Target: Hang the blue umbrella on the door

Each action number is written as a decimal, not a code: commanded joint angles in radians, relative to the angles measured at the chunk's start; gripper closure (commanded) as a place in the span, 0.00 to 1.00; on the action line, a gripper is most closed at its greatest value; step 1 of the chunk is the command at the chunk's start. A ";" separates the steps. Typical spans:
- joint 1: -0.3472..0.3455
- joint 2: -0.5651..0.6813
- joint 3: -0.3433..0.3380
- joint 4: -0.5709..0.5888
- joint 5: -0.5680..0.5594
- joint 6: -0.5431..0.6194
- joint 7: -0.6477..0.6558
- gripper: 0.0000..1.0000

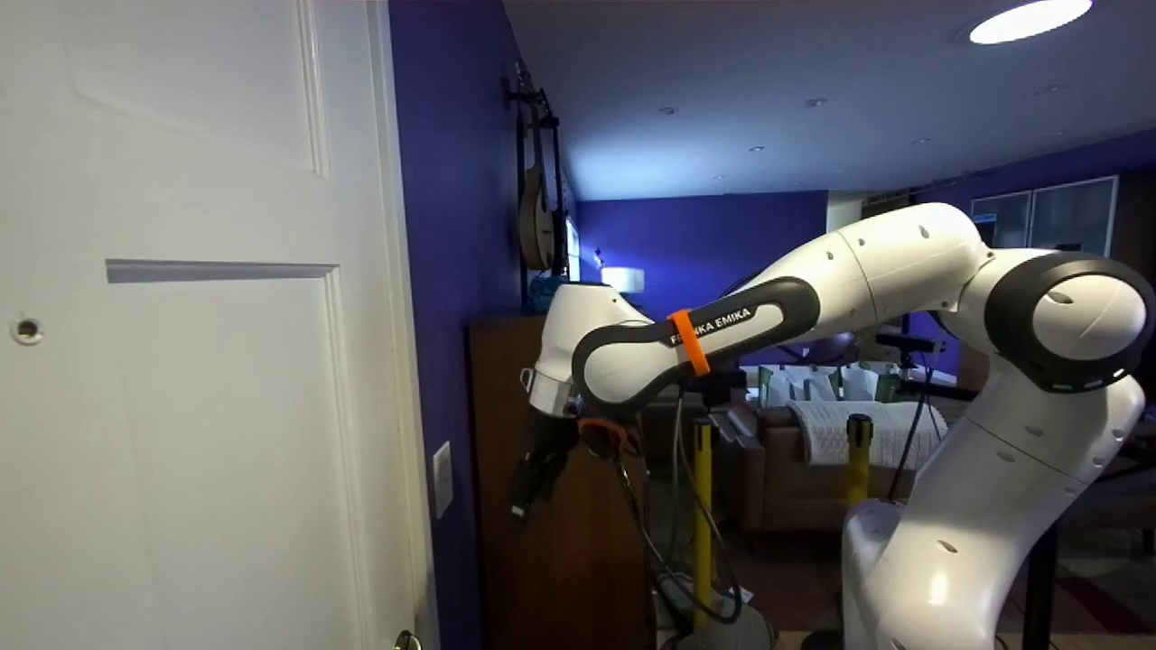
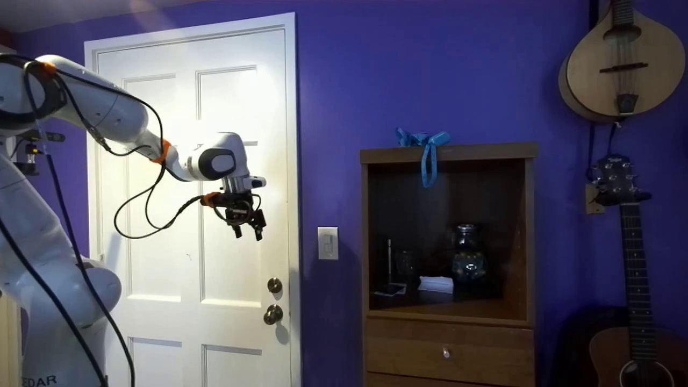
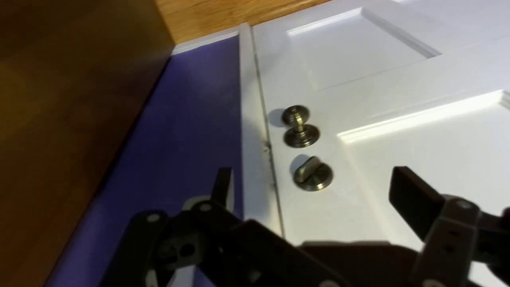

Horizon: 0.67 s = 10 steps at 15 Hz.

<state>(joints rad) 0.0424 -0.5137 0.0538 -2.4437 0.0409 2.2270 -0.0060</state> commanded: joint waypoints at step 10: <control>-0.139 -0.008 -0.089 0.216 -0.387 -0.054 -0.173 0.00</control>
<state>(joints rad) -0.1082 -0.5222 -0.0267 -2.2308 -0.3407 2.1782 -0.1827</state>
